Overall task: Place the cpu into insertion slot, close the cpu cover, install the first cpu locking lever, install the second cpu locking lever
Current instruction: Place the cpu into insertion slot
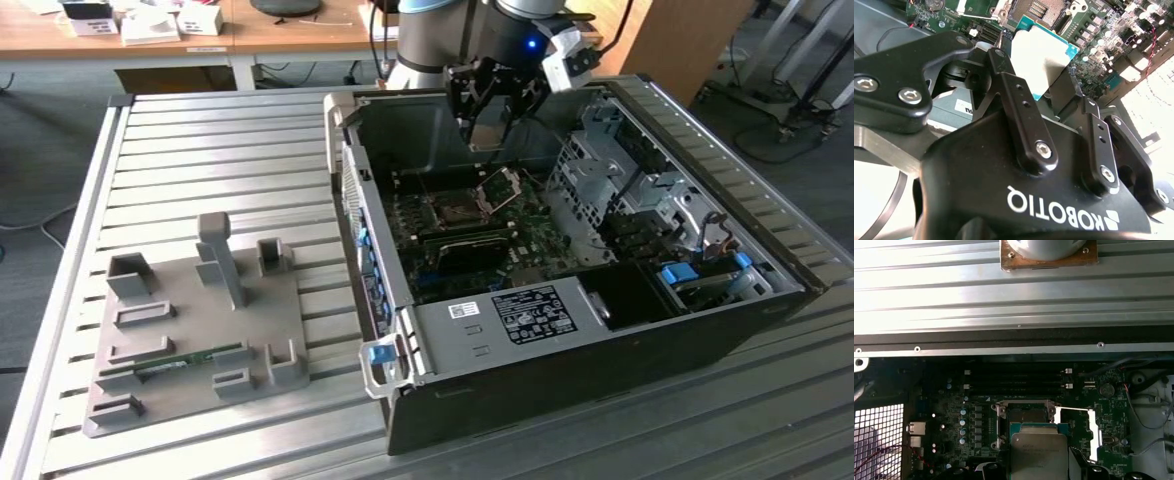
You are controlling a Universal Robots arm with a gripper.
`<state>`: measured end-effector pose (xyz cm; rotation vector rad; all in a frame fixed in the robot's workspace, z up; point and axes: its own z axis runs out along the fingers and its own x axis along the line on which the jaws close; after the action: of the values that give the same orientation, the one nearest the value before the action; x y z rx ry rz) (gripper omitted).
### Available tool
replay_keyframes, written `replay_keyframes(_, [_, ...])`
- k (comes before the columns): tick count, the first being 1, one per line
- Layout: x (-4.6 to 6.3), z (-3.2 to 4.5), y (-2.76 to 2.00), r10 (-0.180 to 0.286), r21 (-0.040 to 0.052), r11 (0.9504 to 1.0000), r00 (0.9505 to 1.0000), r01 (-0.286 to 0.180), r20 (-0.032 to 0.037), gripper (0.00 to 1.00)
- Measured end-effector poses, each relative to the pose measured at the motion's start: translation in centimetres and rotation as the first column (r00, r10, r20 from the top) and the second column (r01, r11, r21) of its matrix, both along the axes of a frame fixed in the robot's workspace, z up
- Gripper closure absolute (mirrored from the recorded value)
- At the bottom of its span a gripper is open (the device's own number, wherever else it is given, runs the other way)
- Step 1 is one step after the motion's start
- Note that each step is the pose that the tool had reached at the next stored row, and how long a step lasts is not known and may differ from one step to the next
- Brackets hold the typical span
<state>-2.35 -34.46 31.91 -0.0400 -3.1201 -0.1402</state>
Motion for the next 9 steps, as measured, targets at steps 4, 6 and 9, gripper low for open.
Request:
replay_keyframes(4, [0.0,-0.38,0.0,0.0,-0.0001,1.0,1.0,0.0,-0.0001,0.46])
replay_keyframes(6, [0.0,-0.69,0.0,0.0,-0.0001,1.0,1.0,0.0,0.0,0.46])
replay_keyframes(9, [0.0,-1.19,0.0,0.0,-0.0001,1.0,1.0,0.0,-0.0001,0.46])
